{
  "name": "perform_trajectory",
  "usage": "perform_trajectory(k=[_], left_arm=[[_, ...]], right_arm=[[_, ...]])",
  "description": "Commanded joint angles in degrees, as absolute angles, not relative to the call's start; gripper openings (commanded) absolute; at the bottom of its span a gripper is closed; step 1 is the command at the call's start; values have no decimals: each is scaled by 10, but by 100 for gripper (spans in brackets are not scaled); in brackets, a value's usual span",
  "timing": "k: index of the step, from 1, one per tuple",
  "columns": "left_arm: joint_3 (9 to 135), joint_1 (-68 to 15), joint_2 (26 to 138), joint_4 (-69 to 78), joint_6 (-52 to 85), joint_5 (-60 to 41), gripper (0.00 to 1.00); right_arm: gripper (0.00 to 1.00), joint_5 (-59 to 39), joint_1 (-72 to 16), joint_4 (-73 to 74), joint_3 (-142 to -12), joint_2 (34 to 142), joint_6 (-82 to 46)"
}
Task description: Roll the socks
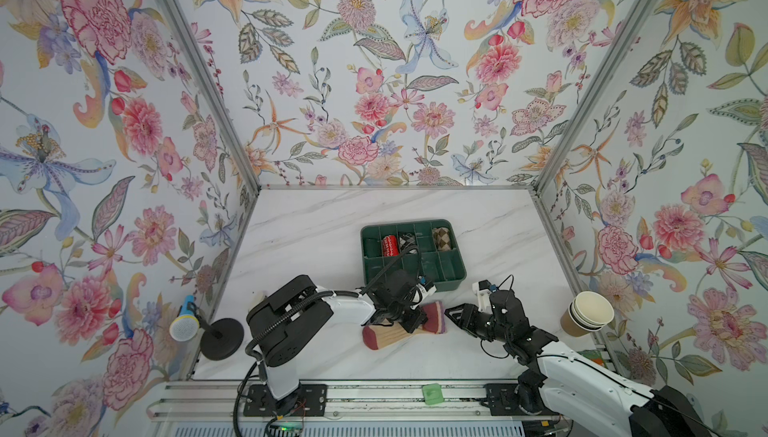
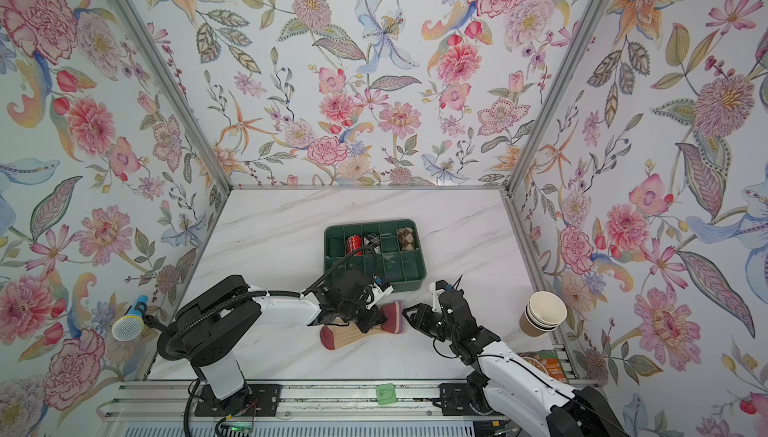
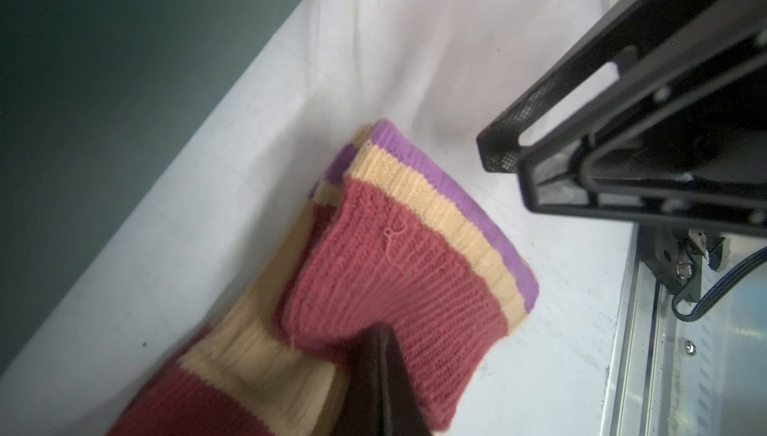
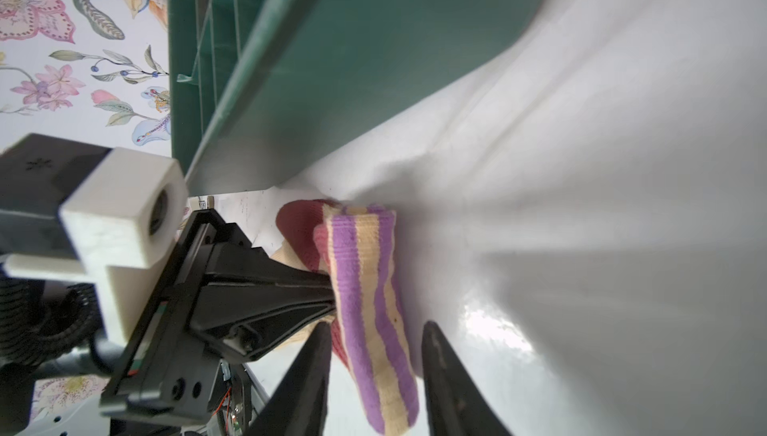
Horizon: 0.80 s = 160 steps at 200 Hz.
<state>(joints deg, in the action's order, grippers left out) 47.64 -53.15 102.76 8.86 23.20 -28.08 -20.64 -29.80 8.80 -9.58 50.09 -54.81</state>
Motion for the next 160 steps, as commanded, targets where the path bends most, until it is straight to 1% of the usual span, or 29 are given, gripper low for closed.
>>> perform_trajectory(k=[1, 10, 24, 62, 84, 105, 136, 160], left_arm=[[454, -526, 1036, 28, 227, -266, 0], [455, -526, 1035, 28, 227, -266, 0], [457, -525, 1035, 28, 227, -266, 0], [458, -526, 1033, 29, 228, -267, 0], [458, -526, 1032, 26, 227, -267, 0], [457, -526, 1023, 26, 228, -266, 0], [463, -526, 999, 23, 228, -275, 0], [481, -525, 985, 13, 225, -280, 0]], right_arm=[[26, -212, -299, 92, -107, 490, -545], [21, -214, -303, 91, -116, 496, -542], [17, -215, -314, 95, -130, 511, -532], [17, -215, -346, 145, -143, 577, -530], [15, -211, -358, 148, -150, 616, -530], [13, -193, -358, 116, -154, 637, -529], [13, -162, -359, 33, -174, 660, -506], [12, -157, -361, 12, -182, 678, -494]])
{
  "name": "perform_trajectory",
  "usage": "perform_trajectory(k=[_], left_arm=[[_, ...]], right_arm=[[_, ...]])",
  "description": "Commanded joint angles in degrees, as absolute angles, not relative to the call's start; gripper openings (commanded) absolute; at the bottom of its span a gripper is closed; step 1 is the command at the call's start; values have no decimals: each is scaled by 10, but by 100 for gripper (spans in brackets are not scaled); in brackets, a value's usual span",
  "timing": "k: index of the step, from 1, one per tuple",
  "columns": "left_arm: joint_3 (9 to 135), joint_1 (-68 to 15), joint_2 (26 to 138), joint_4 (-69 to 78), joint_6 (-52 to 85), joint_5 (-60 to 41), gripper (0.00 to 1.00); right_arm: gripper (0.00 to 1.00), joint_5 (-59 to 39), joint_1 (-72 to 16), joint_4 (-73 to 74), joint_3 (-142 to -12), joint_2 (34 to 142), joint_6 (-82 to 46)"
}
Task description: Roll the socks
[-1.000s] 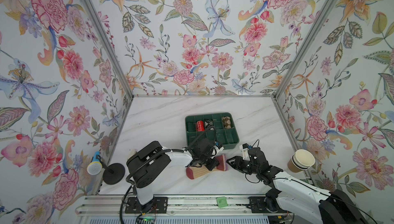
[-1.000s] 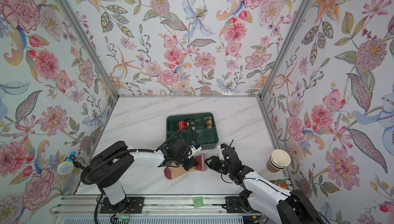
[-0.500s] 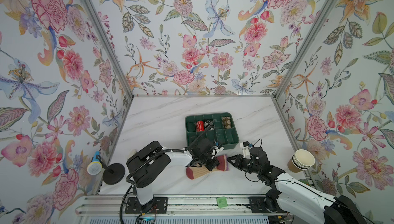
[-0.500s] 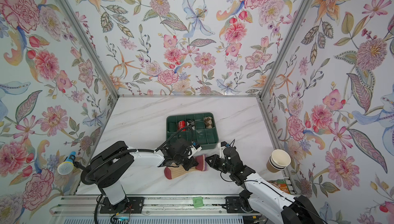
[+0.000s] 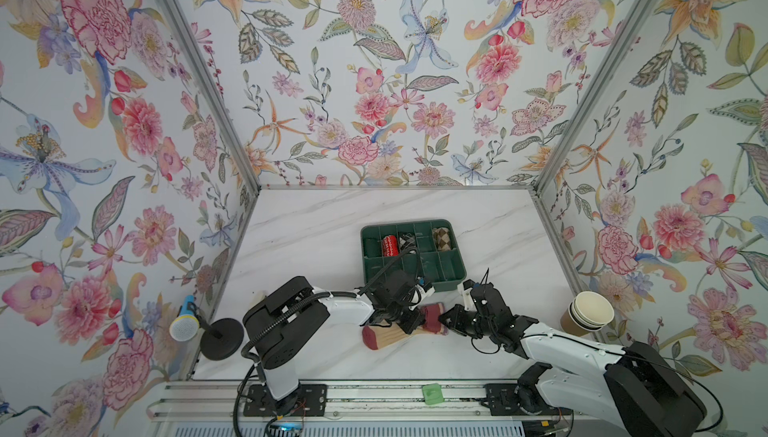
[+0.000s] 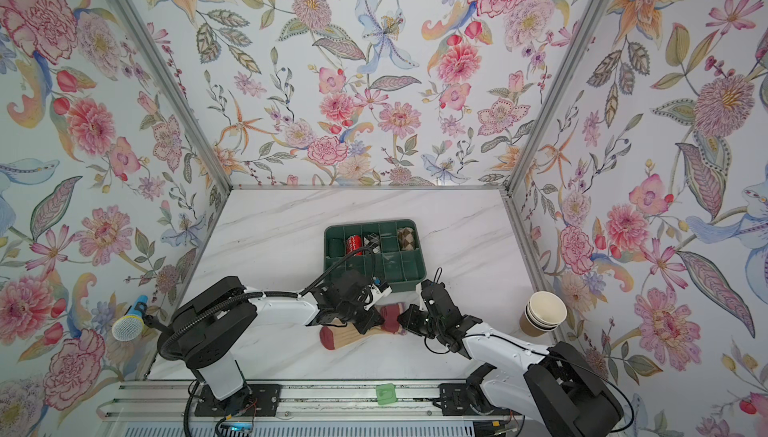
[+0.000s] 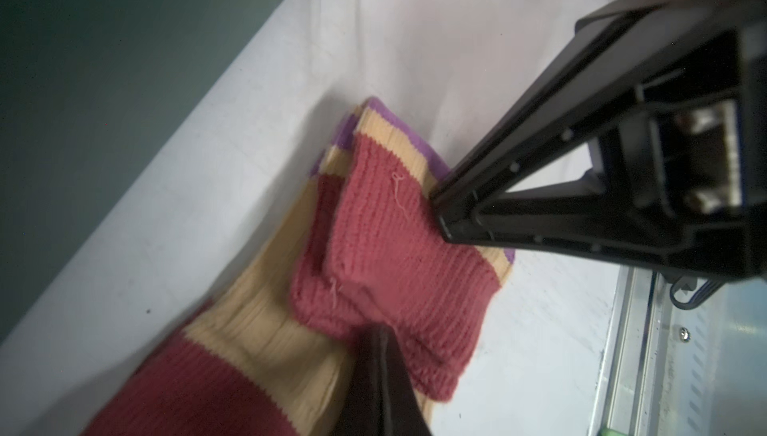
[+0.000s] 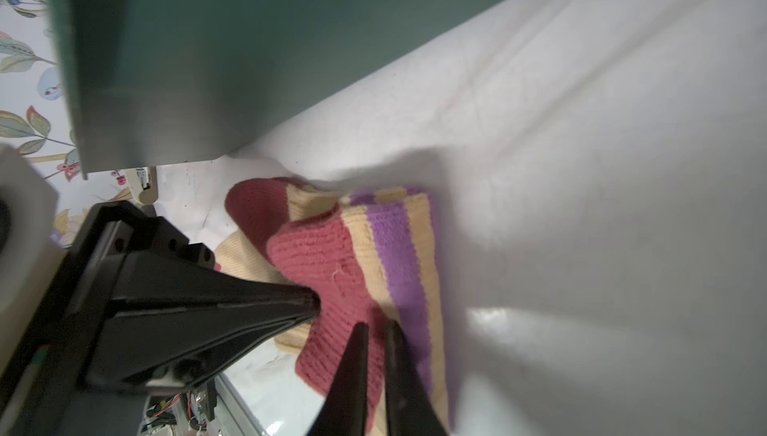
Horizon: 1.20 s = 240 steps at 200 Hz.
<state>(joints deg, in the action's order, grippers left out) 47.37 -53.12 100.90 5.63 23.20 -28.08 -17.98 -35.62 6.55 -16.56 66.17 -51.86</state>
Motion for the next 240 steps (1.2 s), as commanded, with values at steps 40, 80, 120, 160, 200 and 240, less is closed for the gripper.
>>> perform_trajectory(k=[40, 80, 120, 160, 200, 240], left_arm=[[516, -526, 952, 8, 221, -286, 0], [536, -526, 959, 34, 216, -289, 0], [546, -526, 995, 50, 210, -273, 0], [552, -526, 1023, 43, 207, -260, 0], [539, -526, 1030, 10, 204, -207, 0], [519, -526, 1039, 31, 215, -218, 0]], right_arm=[[13, -149, -367, 1, -194, 685, -484], [15, -149, -367, 3, -203, 686, -476], [15, -149, -388, 1, -206, 686, -471], [15, -148, -390, -3, -208, 688, -466], [16, -143, -390, -20, -217, 682, -456], [19, -138, -406, -29, -237, 663, -442]])
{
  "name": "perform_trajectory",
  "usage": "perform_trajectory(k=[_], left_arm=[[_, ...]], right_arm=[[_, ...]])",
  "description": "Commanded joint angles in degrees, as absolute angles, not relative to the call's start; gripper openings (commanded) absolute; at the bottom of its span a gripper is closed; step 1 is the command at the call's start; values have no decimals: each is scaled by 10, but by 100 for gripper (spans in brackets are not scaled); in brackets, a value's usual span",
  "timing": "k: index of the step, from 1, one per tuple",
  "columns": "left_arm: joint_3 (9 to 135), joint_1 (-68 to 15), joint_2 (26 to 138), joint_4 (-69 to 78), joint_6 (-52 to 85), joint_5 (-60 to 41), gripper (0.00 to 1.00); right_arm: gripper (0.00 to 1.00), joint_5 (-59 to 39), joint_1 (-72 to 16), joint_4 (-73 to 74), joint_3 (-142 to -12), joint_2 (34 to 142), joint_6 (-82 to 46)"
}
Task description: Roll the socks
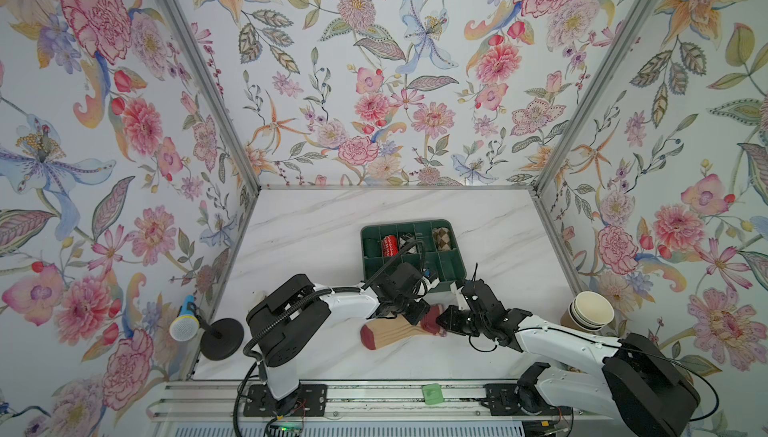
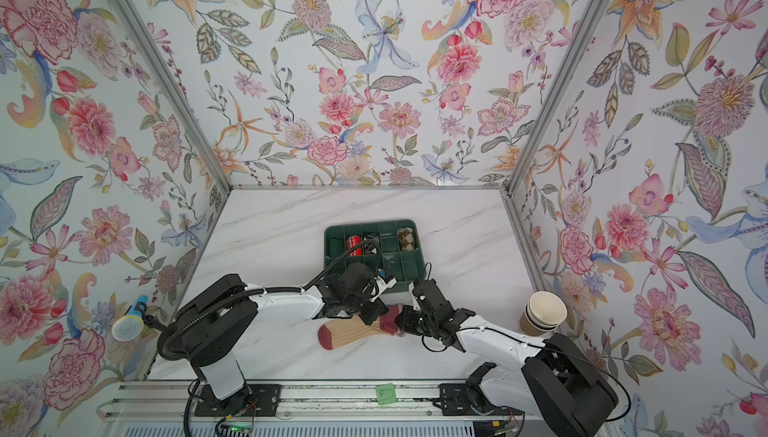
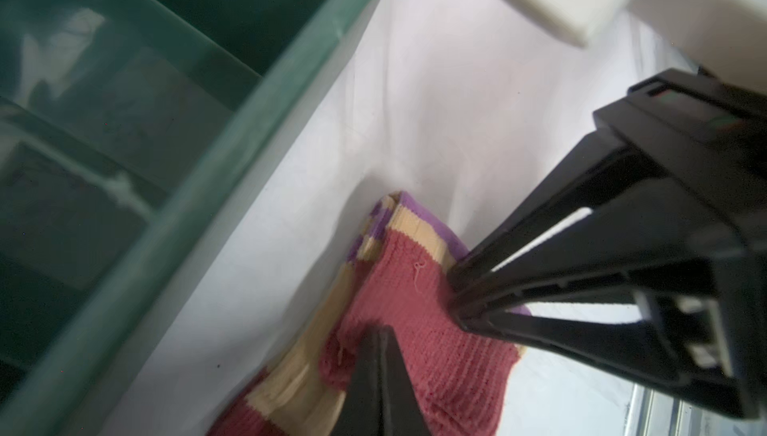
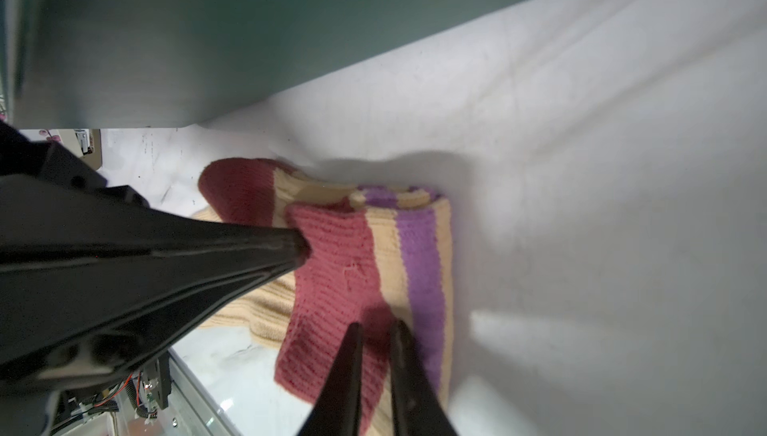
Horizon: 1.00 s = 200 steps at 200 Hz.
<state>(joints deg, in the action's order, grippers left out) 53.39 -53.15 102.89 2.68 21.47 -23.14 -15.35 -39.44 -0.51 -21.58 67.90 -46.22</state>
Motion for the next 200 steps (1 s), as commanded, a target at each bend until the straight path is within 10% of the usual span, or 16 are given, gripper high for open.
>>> perform_trajectory(k=[1, 200], left_arm=[[519, -526, 1038, 32, 216, -218, 0], [489, -467, 890, -105, 171, -102, 0]], right_arm=[[19, -138, -407, -30, -237, 663, -441], [27, -52, -374, -104, -388, 739, -348]])
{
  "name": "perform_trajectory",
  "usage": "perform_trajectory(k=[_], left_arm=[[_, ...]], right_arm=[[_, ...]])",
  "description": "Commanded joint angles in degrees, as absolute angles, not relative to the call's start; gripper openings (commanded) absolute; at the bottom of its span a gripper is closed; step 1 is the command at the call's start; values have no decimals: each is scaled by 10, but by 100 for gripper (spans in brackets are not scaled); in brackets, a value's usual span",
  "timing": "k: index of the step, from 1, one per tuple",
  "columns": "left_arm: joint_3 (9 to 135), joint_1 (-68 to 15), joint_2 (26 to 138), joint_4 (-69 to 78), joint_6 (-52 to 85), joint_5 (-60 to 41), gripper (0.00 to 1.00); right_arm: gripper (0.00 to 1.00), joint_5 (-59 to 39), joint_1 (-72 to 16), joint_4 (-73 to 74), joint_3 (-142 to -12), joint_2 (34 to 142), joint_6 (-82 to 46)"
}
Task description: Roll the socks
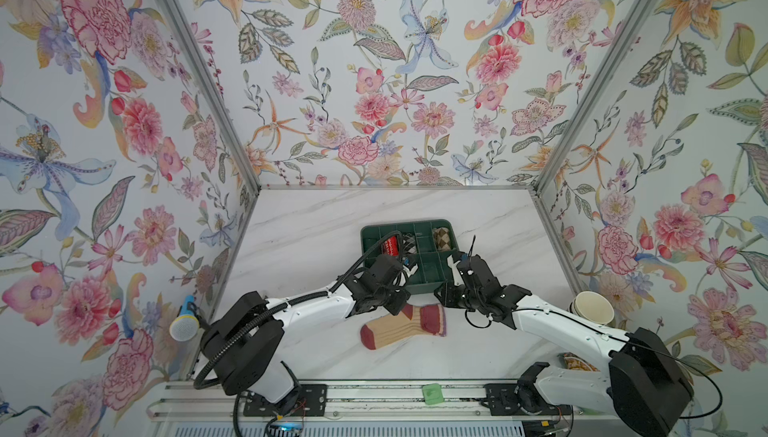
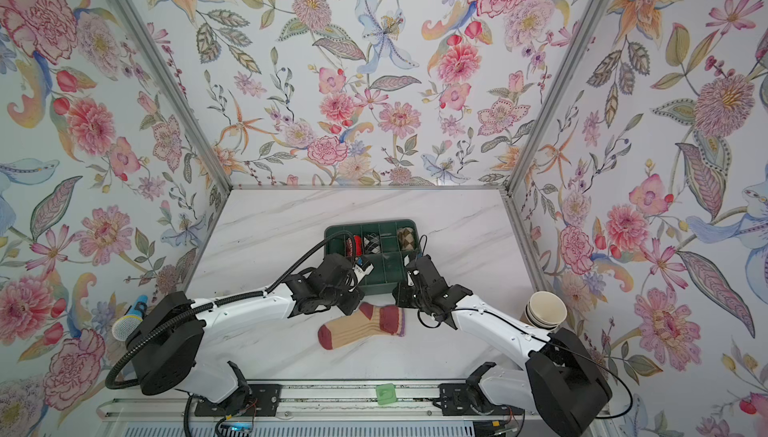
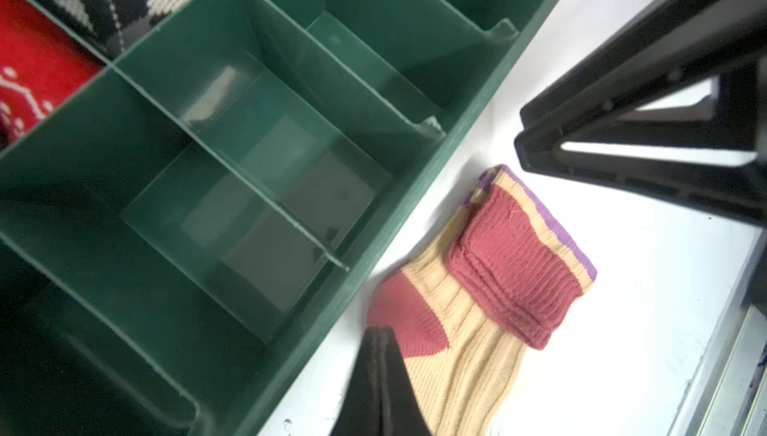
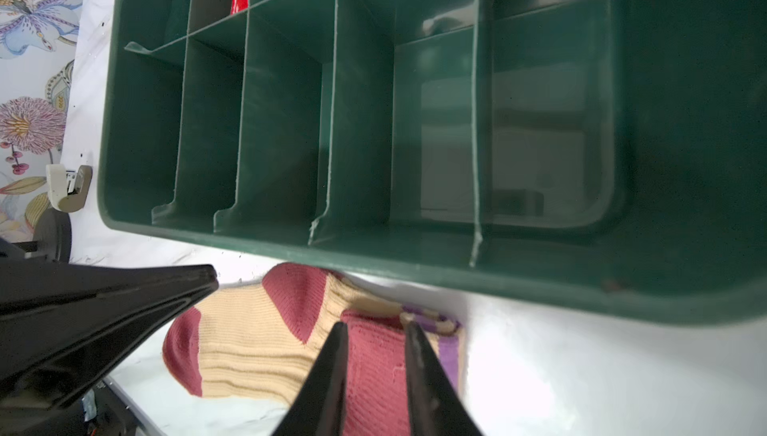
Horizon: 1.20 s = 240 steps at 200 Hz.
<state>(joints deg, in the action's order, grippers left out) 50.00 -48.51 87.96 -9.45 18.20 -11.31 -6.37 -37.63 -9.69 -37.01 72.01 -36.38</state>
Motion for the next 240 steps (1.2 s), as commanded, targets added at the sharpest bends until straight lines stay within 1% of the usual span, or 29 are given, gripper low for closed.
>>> perform_trajectory(k=[1, 31, 85, 159, 193, 213, 240], left_arm=[[489, -466, 891, -104, 171, -102, 0], [489, -446, 925, -87, 158, -99, 0], [503, -415, 941, -69, 125, -87, 0], [532, -382, 969, -34, 86, -110, 0], [550, -382, 964, -22, 79, -117, 0], [571, -383, 972, -40, 68, -117, 0], [563, -394, 946, -56, 83, -142, 0]], right_arm=[[27, -51, -374, -103, -388, 740, -348], [27, -50, -350, -84, -393, 765, -345], [27, -47, -336, -51, -418, 805, -326], [27, -51, -301, -30, -460, 873, -289], [28, -62, -279, -29, -474, 874, -270], [28, -79, -265, -39, -484, 871, -263], [30, -105, -265, -76, -470, 827, -264]])
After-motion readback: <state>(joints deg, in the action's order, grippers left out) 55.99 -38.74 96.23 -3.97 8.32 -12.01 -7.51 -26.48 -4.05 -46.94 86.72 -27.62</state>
